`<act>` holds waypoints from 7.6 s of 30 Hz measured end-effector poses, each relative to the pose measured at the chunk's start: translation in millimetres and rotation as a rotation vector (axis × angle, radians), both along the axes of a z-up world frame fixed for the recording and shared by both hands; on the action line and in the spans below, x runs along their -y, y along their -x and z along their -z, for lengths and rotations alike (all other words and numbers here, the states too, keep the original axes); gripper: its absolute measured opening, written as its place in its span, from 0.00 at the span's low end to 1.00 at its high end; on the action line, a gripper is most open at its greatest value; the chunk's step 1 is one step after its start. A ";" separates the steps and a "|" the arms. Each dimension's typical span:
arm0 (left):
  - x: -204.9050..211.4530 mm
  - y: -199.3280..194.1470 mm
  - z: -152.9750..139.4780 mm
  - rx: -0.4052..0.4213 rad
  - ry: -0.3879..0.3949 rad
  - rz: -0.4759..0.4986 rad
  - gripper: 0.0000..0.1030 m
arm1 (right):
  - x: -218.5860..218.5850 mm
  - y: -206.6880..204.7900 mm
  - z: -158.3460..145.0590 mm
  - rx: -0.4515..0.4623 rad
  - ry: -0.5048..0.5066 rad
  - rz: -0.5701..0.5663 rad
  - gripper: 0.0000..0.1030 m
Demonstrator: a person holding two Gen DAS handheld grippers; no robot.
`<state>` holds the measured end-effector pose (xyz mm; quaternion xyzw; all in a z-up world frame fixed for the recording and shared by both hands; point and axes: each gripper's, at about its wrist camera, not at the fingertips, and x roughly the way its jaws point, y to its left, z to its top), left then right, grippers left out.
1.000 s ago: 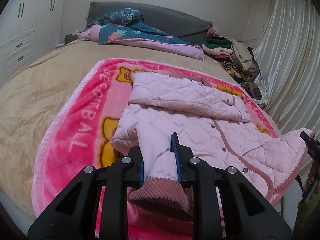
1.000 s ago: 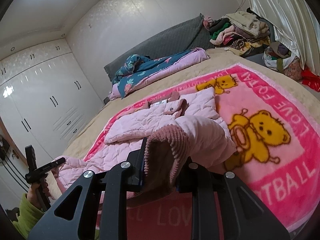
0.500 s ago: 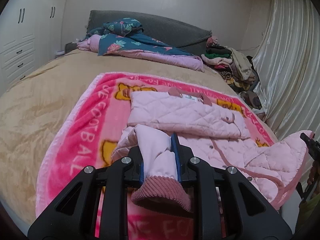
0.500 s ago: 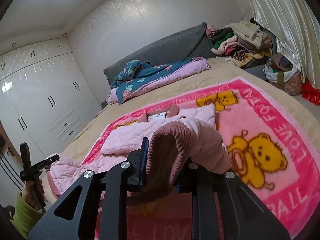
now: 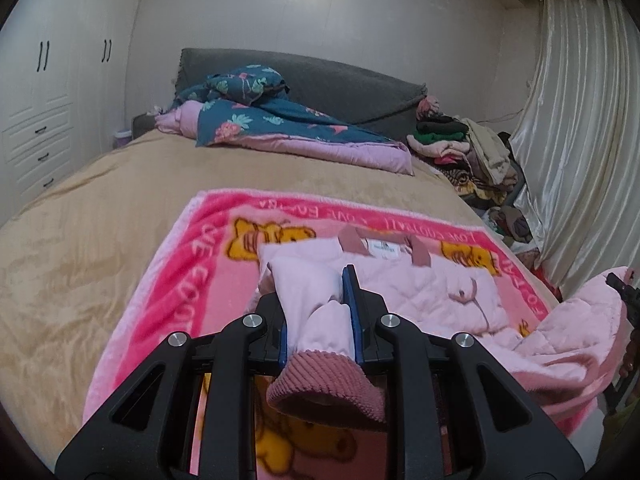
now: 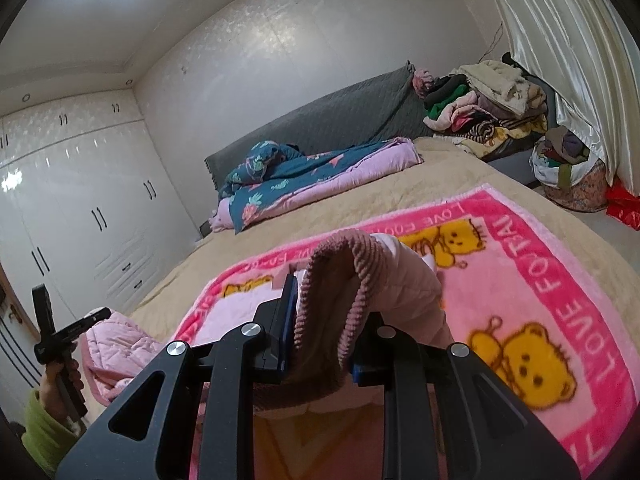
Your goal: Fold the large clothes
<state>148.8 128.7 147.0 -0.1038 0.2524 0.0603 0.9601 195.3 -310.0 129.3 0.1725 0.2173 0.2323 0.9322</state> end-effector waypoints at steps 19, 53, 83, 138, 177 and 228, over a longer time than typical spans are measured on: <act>-6.6 -78.0 3.7 0.024 -0.071 -0.082 0.16 | -6.0 -102.4 8.4 -0.038 -0.023 0.063 0.19; -26.8 -86.3 81.1 0.024 0.081 -0.196 0.81 | -53.2 -210.1 65.1 -0.160 0.049 0.074 0.64; -40.9 -110.0 179.0 -0.213 0.225 -0.002 0.50 | -31.9 -165.9 191.0 -0.291 0.296 -0.007 0.57; 4.7 -126.0 115.8 -0.140 0.011 -0.135 0.91 | -35.1 -133.3 156.4 -0.275 0.124 0.208 0.96; 0.0 -101.1 183.9 -0.230 0.397 -0.128 0.91 | -43.0 -133.0 220.3 -0.547 -0.108 0.215 0.96; 7.4 -136.6 157.0 -0.103 0.334 -0.076 0.39 | -83.5 -138.8 168.5 -0.184 0.175 0.114 0.37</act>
